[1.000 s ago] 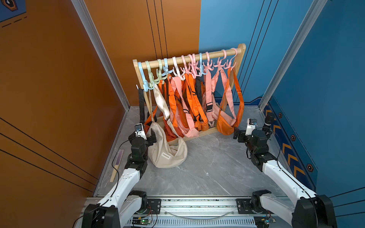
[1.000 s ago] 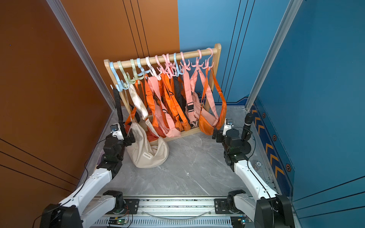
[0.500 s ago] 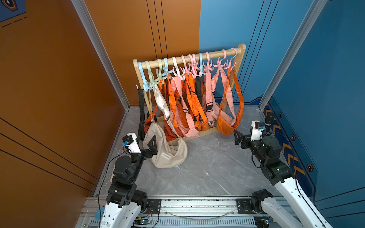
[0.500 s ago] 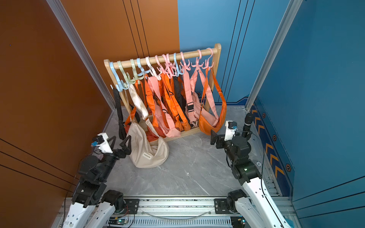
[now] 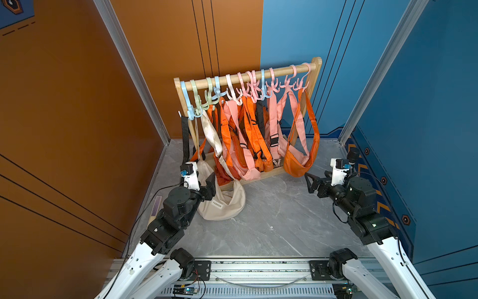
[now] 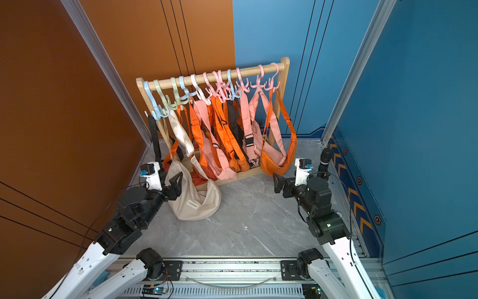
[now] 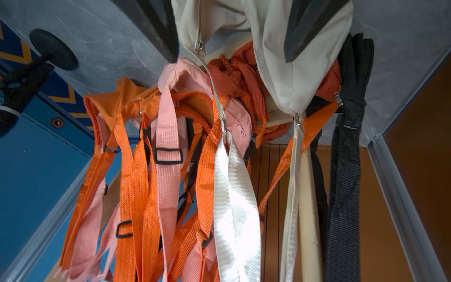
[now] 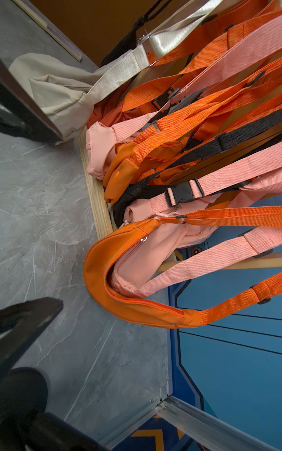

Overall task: Take the bag off the hook
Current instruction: Move the clothesline to the center of the board.

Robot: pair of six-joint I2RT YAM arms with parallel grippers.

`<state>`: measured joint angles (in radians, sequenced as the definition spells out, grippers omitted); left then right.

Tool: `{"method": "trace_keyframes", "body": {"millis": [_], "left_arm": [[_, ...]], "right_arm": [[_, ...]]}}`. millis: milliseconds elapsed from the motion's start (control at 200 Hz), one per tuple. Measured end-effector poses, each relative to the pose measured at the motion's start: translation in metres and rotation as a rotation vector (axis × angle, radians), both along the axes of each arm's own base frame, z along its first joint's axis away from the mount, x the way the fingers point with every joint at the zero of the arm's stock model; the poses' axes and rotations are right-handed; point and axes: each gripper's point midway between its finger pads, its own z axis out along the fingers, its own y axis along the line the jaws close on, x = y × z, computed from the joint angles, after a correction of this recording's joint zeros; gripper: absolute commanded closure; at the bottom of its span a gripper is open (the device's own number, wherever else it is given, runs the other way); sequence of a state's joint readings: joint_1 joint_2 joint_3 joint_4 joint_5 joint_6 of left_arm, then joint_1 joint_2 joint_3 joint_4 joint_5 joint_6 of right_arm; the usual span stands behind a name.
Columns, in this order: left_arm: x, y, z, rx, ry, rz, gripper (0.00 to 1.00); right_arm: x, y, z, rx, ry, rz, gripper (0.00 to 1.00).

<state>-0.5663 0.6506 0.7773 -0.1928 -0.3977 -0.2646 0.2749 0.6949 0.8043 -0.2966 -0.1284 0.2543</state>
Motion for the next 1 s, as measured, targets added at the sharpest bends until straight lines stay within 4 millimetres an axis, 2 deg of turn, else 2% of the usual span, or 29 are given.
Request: {"method": "trace_keyframes", "body": {"millis": [120, 270, 370, 591, 711, 1001], "left_arm": [[0.022, 0.02, 0.0, -0.025, -0.004, 0.098, 0.47], [0.051, 0.056, -0.012, -0.075, 0.033, 0.212, 0.49], [0.065, 0.069, -0.017, -0.11, 0.043, 0.234, 0.5], [0.094, 0.062, -0.021, -0.148, 0.035, 0.156, 0.48], [0.107, 0.059, -0.022, -0.154, 0.038, 0.13, 0.56], [0.14, 0.062, -0.01, -0.166, 0.014, 0.124, 0.59]], "right_arm": [[0.002, 0.01, -0.001, 0.015, 0.02, 0.035, 0.0], [0.005, 0.023, -0.012, 0.01, 0.06, 0.079, 0.0], [0.004, 0.031, -0.014, 0.011, 0.066, 0.111, 0.0], [0.001, 0.047, -0.01, 0.011, 0.048, 0.165, 0.0], [-0.001, 0.054, -0.011, 0.006, 0.045, 0.189, 0.0], [-0.004, 0.062, -0.006, 0.003, 0.024, 0.221, 0.0]]}}
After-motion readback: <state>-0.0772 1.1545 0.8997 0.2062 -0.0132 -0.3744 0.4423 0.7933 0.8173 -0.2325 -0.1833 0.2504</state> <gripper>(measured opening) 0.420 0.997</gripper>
